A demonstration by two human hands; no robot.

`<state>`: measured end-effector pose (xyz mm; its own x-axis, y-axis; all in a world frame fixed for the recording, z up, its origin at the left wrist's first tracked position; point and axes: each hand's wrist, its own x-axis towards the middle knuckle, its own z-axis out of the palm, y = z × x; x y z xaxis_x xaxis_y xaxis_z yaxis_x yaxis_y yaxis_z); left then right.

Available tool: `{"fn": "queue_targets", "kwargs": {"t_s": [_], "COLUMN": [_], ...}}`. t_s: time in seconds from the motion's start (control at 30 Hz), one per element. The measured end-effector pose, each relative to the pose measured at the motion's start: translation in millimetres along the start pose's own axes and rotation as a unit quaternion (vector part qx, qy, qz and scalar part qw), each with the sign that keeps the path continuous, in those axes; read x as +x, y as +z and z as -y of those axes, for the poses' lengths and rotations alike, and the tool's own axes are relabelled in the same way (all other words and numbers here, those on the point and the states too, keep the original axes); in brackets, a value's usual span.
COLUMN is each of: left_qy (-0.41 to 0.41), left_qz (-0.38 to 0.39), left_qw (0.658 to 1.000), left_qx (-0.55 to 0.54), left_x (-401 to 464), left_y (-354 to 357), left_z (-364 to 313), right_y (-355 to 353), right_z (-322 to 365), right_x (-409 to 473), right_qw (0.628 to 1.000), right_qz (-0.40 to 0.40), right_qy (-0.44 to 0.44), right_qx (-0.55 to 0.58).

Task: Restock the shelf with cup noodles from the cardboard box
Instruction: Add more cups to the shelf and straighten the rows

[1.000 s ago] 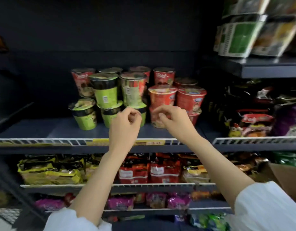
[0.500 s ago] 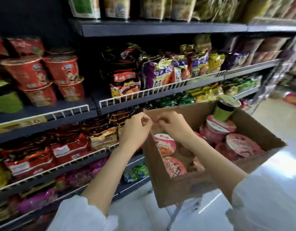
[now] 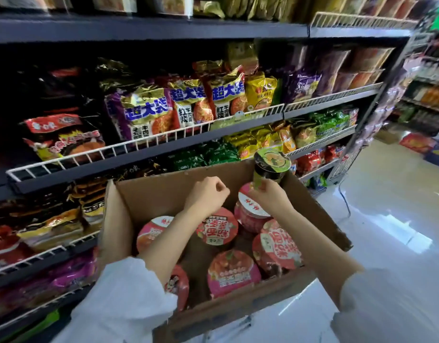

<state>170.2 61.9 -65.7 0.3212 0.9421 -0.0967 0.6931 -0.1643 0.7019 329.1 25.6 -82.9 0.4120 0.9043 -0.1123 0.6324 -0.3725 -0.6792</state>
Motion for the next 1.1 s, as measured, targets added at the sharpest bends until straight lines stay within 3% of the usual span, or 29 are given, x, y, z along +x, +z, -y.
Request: {"fn": "queue_targets", "kwargs": {"t_s": [0.13,0.4,0.5,0.63,0.73,0.93,1.1], "left_qy": [-0.073,-0.23,-0.265,-0.352,-0.359,-0.34,-0.346], "left_qz": [0.026,0.088,0.13,0.11,0.135,0.111,0.01], "left_qw": [0.997,0.969,0.951,0.897,0.858,0.866,0.86], "left_qx": [-0.006,-0.01,-0.091,-0.242,-0.342,-0.349,-0.375], "left_x": [42,93,108,118,115,100,67], "left_y": [49,110,131,147,148,130,88], "left_z": [-18,-17,-12,-6,-4,5,27], "right_y": [-3,8,12,8,8,1,6], "right_z": [-46,-76,-77,-71,-76,-68,-34], "right_x": [58,109,114,121,121,114,97], "right_qw": [0.994,0.95,0.959,0.963,0.961,0.967,0.972], "right_qz": [0.012,-0.085,-0.087,-0.071,-0.055,-0.018,0.001], "right_qy": [0.061,0.117,0.109,0.118,0.104,0.032,-0.049], "right_qx": [0.093,0.278,0.249,0.23,0.25,0.252,0.231]}}
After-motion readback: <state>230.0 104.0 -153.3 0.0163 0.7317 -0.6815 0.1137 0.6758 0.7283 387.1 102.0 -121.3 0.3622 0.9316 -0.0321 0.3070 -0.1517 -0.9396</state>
